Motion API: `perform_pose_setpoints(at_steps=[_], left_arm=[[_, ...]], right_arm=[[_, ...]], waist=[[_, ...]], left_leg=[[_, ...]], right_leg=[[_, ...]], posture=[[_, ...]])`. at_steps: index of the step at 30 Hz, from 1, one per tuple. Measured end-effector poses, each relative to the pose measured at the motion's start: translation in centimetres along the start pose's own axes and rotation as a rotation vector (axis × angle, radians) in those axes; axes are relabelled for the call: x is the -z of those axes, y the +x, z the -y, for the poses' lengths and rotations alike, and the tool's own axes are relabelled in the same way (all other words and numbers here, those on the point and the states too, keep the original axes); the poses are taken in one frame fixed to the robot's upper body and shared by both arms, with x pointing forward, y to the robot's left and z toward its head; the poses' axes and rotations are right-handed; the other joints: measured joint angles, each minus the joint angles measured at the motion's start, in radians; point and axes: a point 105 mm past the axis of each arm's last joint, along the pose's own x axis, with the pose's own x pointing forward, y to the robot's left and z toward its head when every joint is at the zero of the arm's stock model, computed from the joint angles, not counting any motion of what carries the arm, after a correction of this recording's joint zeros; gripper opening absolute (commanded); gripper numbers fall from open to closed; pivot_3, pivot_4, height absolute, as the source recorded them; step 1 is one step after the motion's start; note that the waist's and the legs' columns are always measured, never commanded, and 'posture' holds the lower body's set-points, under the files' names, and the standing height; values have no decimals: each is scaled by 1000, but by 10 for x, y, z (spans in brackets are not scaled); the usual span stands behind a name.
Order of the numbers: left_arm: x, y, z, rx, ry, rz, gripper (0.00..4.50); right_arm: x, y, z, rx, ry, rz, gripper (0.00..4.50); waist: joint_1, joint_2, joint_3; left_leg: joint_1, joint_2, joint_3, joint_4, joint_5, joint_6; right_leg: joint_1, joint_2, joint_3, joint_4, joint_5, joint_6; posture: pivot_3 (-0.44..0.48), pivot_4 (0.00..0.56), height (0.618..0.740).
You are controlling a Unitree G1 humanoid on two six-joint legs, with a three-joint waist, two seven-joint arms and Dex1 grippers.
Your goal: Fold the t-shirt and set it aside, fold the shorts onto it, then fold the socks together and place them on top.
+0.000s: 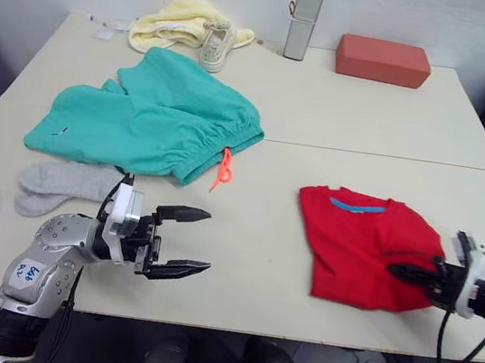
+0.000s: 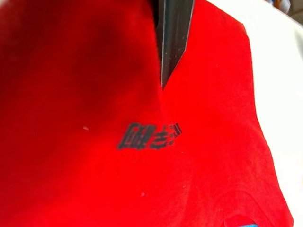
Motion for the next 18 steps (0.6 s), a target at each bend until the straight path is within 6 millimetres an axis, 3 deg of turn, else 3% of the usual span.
perform_pose_setpoints(at_steps=[5,11,18], left_arm=[[4,1,-1,5,-12,-3,4500],[3,5,-1,27,1,-4,4500],[2,5,-1,27,8,-4,4500]], right_arm=[[-20,-22,24,88,-14,75,42],[-34,-21,47,167,-91,91,42],[-50,-22,55,214,-147,118,42]], waist=[[0,0,0],[-4,2,1],[-1,2,1]], left_leg=[[0,0,0,1,2,2],[0,0,1,1,4,-1],[0,0,1,2,4,-2]], right_leg=[[0,0,0,0,2,0],[-1,0,1,1,3,-1],[-2,0,1,2,3,-1]], posture=[[0,150,740],[0,150,740],[0,150,740]])
